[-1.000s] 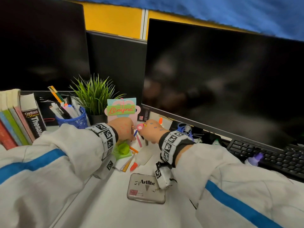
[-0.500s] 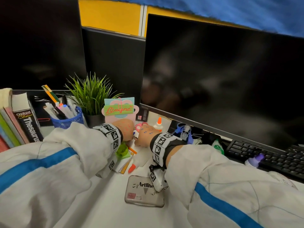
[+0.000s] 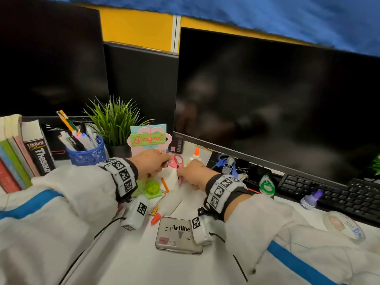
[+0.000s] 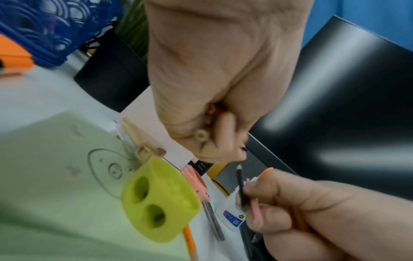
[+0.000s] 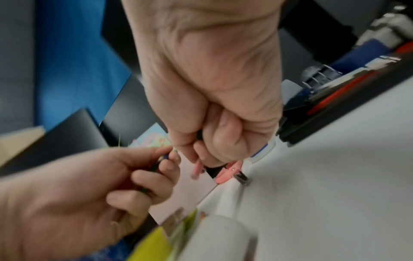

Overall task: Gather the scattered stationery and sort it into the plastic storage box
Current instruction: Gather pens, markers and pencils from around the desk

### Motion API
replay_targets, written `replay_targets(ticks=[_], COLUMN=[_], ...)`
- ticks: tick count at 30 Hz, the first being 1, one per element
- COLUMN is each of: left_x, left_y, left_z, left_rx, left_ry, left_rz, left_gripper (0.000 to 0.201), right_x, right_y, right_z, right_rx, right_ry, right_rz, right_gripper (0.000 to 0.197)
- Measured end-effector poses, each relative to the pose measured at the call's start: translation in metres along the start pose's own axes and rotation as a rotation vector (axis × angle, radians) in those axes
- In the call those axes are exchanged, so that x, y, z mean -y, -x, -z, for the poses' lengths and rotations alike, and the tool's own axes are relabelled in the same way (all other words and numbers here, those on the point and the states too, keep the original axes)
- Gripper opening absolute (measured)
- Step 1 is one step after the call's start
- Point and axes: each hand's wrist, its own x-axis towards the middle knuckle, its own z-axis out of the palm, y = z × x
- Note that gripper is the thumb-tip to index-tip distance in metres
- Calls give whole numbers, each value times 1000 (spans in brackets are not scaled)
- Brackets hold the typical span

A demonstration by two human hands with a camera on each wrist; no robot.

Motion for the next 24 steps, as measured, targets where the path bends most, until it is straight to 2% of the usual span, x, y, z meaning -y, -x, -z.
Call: replay_targets(ticks=[2,5,6,9,10,14,19,21,24], left_x=[0,2,3,4,5,6,9,11,14], left_y=[4,14,16,19,18,18,21,19,15], left_z=[-1,-2,-2,-2,-1,3,9,9,7], left_rx=[54,93,99,66,57,74,130,77,-25], left_ry=[270,401,418,461,449,464,450,420,345], left_rz=[34,52,55,83,74,16,-59,-37,-44], left_gripper=[28,21,17,33,31,33,21,16,29], right_x=[-4,-4,-3,1,3,5,5,4,5], right_y=[3,15,19,19,19,18,16,15,13], right_z=[0,3,5,7,7,10,10,9,6], right_rx=[39,124,131,81,63,43,45,44,64], right_ry=[-321,-603,-611,-500,-467,-441,-440,-432,-440], right_rz=[13,98,138,232,251,300,315,311,292], right_gripper=[22,29,30,20,16,25,20,16,17])
